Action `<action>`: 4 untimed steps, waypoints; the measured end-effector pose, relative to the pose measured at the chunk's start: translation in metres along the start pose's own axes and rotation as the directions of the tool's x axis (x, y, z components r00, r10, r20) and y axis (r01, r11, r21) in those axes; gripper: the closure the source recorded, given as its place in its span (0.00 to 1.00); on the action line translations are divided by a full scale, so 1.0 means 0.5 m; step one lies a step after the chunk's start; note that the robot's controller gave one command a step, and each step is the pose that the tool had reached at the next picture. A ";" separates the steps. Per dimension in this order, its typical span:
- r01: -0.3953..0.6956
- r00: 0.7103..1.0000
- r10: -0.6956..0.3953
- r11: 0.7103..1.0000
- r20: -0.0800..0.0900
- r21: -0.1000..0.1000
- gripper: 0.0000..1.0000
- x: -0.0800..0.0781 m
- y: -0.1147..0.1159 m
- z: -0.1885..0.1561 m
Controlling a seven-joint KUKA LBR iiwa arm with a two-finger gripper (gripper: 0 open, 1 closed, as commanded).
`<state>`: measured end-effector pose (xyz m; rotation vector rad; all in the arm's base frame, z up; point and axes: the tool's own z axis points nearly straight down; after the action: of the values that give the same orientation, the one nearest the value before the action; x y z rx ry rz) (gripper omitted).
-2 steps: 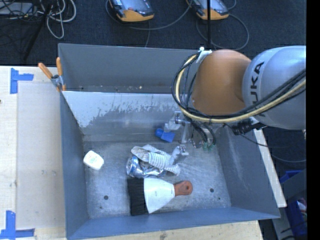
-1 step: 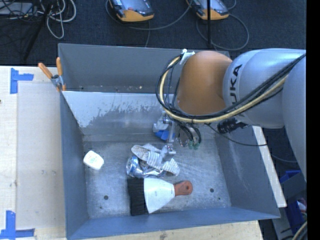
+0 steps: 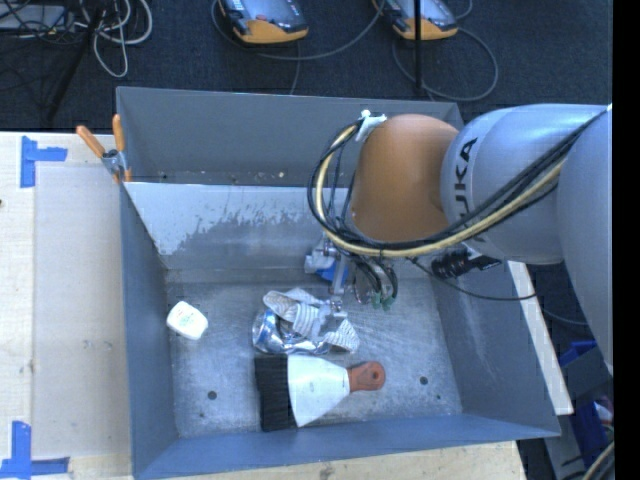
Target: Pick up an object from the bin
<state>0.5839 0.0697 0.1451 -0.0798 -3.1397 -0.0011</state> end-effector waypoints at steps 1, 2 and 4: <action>-0.165 0.986 0.165 0.986 0.005 -0.002 0.00 -0.021 -0.003 0.105; -0.156 0.988 0.156 0.988 0.013 -0.006 1.00 -0.020 0.001 0.100; -0.156 0.988 0.156 0.988 0.013 -0.006 1.00 -0.020 0.000 0.101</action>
Offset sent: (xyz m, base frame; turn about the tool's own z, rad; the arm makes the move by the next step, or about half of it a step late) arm -0.0086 0.0094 -0.0751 0.1819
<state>0.5937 0.0694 0.0948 -0.3263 -3.1376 -0.0086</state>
